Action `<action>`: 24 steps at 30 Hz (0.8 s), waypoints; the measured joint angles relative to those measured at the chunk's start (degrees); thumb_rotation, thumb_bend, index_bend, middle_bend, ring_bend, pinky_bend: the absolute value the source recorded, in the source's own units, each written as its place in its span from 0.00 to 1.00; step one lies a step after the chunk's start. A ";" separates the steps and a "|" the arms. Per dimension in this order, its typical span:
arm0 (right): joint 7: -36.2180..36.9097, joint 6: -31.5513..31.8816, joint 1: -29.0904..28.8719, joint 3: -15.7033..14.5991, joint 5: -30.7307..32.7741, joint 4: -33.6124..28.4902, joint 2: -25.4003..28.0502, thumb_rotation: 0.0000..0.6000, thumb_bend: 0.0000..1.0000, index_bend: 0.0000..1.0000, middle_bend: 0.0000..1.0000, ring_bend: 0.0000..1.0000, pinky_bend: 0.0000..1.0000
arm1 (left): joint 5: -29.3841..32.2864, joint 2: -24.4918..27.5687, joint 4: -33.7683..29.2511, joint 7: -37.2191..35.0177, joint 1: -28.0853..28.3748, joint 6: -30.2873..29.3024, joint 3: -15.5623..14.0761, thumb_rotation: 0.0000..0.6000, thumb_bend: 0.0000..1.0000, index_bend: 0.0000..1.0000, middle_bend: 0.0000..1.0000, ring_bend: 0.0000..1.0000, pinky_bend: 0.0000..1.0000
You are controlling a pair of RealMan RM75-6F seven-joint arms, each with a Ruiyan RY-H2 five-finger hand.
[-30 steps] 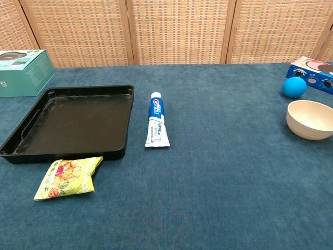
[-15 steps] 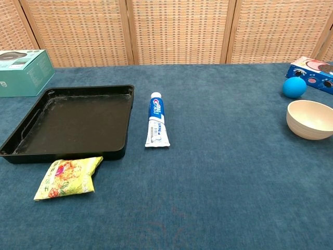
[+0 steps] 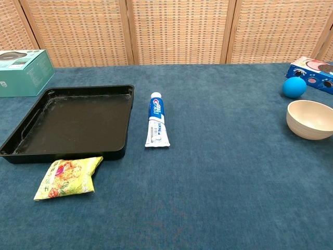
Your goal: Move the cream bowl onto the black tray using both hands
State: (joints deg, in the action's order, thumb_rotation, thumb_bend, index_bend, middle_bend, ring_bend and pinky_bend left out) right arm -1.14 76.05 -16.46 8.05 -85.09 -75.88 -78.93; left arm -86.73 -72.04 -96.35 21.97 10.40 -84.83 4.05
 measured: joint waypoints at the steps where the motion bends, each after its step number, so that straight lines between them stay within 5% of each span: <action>1: 0.19 -1.26 -0.71 0.28 0.67 1.13 -0.69 1.00 0.24 0.46 0.15 0.00 0.11 | 0.09 -0.03 0.06 -0.01 0.04 0.07 0.04 1.00 0.04 0.00 0.00 0.00 0.00; 10: 2.13 -8.44 -4.48 1.22 4.88 9.36 -5.86 1.00 0.28 0.49 0.17 0.00 0.12 | 0.81 -0.12 0.40 -0.16 0.32 0.79 0.14 1.00 0.04 0.00 0.00 0.00 0.00; 24: 6.15 -11.44 -6.55 0.99 6.10 17.46 -9.74 1.00 0.31 0.54 0.22 0.02 0.15 | 1.65 -0.31 0.70 0.13 0.60 1.32 0.32 1.00 0.04 0.00 0.00 0.00 0.00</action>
State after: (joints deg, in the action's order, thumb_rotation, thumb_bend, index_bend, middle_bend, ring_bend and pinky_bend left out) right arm 5.01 64.61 -23.01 9.05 -79.00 -58.43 -88.67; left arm -85.07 -72.35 -95.65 22.10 11.00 -83.51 4.36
